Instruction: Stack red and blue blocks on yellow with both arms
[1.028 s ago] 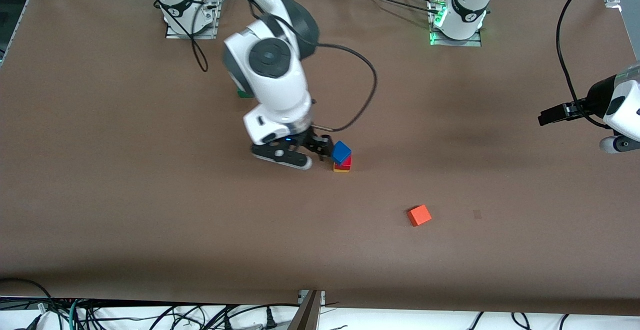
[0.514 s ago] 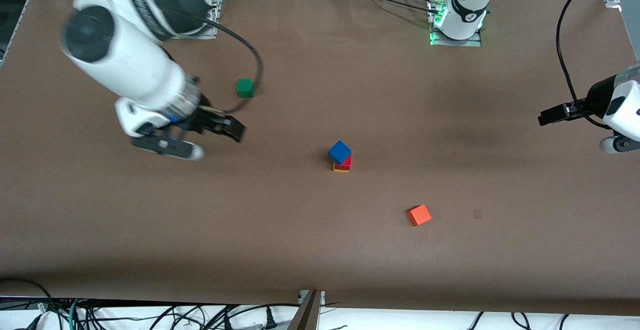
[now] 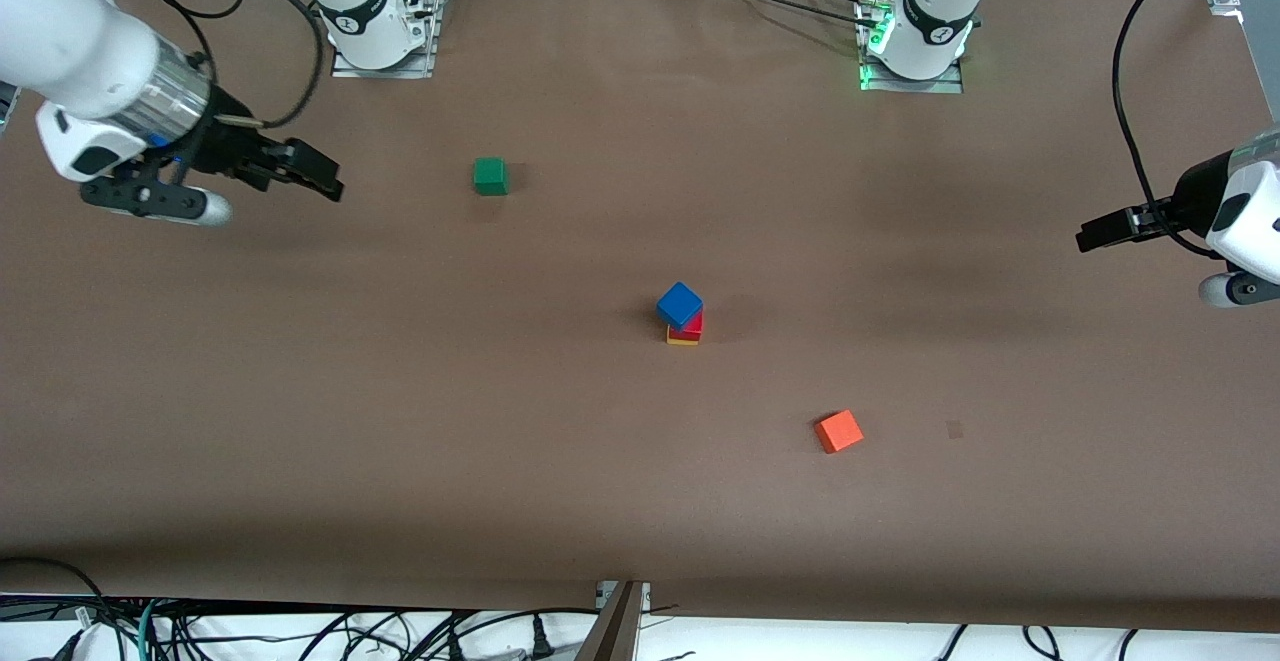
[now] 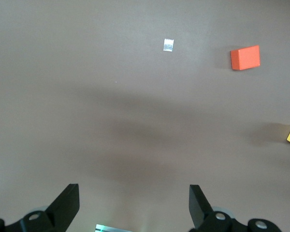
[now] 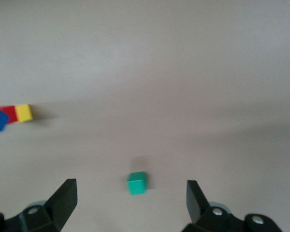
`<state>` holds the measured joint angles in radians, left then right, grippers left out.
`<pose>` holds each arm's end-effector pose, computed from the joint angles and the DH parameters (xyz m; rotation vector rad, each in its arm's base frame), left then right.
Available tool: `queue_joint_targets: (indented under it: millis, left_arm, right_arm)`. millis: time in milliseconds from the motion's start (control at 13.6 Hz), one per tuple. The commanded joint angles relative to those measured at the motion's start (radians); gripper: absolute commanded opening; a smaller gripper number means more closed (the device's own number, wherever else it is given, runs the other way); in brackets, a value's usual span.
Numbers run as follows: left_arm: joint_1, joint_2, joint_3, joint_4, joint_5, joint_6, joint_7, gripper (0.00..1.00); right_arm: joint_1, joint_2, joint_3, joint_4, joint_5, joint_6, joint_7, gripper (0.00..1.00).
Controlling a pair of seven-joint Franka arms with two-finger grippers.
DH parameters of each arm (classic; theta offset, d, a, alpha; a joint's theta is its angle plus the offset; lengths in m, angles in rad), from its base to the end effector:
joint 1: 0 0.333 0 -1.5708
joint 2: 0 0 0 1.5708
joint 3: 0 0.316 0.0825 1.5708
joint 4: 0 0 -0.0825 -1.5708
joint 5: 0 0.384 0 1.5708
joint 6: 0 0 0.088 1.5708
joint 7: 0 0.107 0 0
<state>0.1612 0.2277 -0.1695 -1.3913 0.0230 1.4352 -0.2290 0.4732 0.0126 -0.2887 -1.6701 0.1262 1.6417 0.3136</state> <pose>0.6055 0.0092 0.5665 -3.1033 -0.3468 0.2836 0.5488 0.1162 0.5776 -3.0239 0.2130 0.1051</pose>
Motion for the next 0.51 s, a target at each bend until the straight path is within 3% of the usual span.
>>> queue_joint_targets:
  millis: [0, 147, 441]
  left_arm:
    - [0.011, -0.008, -0.001, -0.006, -0.02, 0.008, 0.039, 1.0]
    - [0.011, -0.008, -0.001, -0.006, -0.023, 0.008, 0.039, 1.0]
    - [0.009, -0.004, -0.001, -0.006, -0.023, 0.008, 0.039, 1.0]
  right_arm:
    - [-0.121, -0.01, 0.09, -0.023, -0.037, -0.003, -0.102, 1.0]
    - [-0.22, -0.005, 0.189, -0.019, -0.088, -0.002, -0.177, 1.0]
    - [-0.245, 0.029, 0.204, 0.032, -0.089, -0.006, -0.208, 1.0]
